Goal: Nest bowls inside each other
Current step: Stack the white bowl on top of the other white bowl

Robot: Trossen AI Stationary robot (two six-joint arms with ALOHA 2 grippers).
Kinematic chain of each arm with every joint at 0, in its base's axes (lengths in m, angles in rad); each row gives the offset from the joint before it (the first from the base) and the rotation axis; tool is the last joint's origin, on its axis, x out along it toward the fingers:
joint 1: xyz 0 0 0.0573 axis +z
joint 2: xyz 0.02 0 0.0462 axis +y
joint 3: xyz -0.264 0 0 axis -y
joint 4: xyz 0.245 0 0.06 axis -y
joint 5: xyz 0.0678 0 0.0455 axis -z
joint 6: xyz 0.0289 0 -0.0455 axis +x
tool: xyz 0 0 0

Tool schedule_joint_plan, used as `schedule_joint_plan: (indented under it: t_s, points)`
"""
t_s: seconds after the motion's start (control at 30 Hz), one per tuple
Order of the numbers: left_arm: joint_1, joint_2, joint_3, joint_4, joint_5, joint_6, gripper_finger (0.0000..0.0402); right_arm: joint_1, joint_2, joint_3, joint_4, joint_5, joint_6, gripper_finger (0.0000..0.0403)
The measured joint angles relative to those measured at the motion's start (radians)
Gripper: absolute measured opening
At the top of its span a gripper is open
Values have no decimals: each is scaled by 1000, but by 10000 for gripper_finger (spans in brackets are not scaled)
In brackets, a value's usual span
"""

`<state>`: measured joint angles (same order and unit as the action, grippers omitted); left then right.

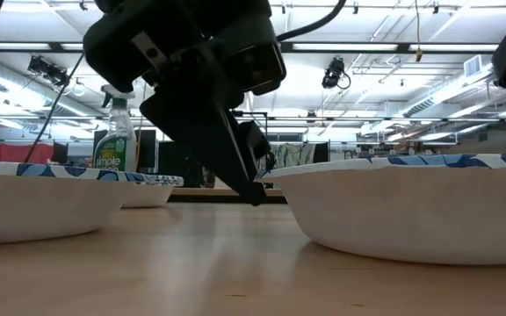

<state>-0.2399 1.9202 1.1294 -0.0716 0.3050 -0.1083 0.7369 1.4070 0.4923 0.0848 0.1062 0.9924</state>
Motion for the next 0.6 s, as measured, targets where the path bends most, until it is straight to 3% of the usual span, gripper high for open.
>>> schedule_joint_plan:
  t_s: [0.33,0.6]
  points:
    - [-6,12,-2,10,11,-12,180,-26,167,-5,194,-60,-66,169]
    - [-29,24,-2,13,7,23,180,-26,196,-5,264,9,-119,169]
